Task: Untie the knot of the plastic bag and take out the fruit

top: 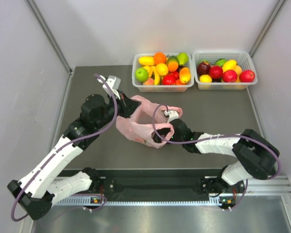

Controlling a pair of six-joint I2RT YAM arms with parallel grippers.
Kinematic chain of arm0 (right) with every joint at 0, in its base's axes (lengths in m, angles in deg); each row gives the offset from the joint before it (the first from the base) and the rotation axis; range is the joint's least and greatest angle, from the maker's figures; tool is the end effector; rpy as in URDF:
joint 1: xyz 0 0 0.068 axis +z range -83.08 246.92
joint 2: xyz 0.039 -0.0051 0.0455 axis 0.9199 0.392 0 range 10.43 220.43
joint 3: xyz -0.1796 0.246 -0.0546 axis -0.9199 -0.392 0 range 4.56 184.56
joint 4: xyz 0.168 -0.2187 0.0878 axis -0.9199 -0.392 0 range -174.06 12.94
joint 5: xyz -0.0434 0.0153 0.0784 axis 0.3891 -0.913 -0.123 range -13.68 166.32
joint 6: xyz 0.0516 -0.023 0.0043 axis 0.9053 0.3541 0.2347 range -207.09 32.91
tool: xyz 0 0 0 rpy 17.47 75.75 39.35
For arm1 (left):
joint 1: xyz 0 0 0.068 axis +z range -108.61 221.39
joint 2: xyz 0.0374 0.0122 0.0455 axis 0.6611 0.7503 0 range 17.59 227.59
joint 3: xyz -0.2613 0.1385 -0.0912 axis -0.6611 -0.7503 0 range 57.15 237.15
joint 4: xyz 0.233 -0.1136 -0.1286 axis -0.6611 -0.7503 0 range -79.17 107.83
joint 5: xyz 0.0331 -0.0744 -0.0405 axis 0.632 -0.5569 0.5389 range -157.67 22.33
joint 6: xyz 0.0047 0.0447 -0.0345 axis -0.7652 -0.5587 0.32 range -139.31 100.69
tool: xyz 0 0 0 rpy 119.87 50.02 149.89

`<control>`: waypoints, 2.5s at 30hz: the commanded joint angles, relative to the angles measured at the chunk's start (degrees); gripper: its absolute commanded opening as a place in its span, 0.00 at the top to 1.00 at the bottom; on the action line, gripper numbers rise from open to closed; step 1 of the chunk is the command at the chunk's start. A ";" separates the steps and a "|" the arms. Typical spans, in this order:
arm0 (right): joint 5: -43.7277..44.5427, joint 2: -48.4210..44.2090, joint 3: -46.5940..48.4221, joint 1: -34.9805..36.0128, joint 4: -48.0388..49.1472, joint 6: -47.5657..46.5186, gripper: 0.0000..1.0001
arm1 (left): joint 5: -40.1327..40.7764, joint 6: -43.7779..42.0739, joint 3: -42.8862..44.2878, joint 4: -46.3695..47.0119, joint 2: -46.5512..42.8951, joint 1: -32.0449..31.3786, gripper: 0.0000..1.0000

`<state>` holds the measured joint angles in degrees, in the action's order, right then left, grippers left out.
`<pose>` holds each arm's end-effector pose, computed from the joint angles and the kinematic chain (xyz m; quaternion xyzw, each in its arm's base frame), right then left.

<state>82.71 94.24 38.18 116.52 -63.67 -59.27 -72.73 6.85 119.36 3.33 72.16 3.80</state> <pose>0.1979 0.2257 0.1730 -0.1441 0.8814 0.2407 0.3801 0.1737 -0.1382 0.4418 0.1035 0.7408 -0.3780 0.5455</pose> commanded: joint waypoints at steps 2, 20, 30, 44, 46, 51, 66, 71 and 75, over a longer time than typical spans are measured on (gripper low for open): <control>-0.59 -4.43 -0.75 1.55 6.12 1.19 0.00 | -4.17 5.91 -8.50 4.39 -2.44 -0.30 1.00; 4.42 7.85 12.16 8.22 7.43 2.77 0.00 | -2.24 11.46 -27.05 4.13 -11.76 -0.74 1.00; 12.68 20.33 20.25 11.57 5.51 -6.63 0.00 | -1.36 11.47 -28.64 4.13 -12.82 -0.82 1.00; 9.69 6.82 8.76 10.69 13.25 -9.62 1.00 | -0.39 11.11 -29.87 4.31 -13.35 -0.74 1.00; 9.17 2.87 7.16 10.69 10.45 -10.06 1.00 | 0.13 11.11 -29.87 4.31 -13.69 -0.83 1.00; 5.39 -12.33 2.06 10.34 1.57 -10.15 1.00 | 2.51 11.38 -30.49 4.74 -13.52 -0.82 1.00; 0.11 -31.01 12.77 -9.20 -13.74 -24.30 1.00 | 3.13 12.52 -31.80 9.93 -5.79 -0.74 1.00; -1.91 -7.47 31.82 -20.59 -13.03 -20.17 1.00 | 2.25 12.61 -31.80 10.63 -4.73 -0.74 1.00; -3.14 9.23 49.83 -21.57 -16.46 -21.66 1.00 | 0.67 12.87 -32.51 11.25 -4.56 -0.74 1.00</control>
<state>80.74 95.68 77.53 95.21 -78.95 -79.99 -70.44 19.28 87.78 10.74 67.41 3.17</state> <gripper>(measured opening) 0.585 0.012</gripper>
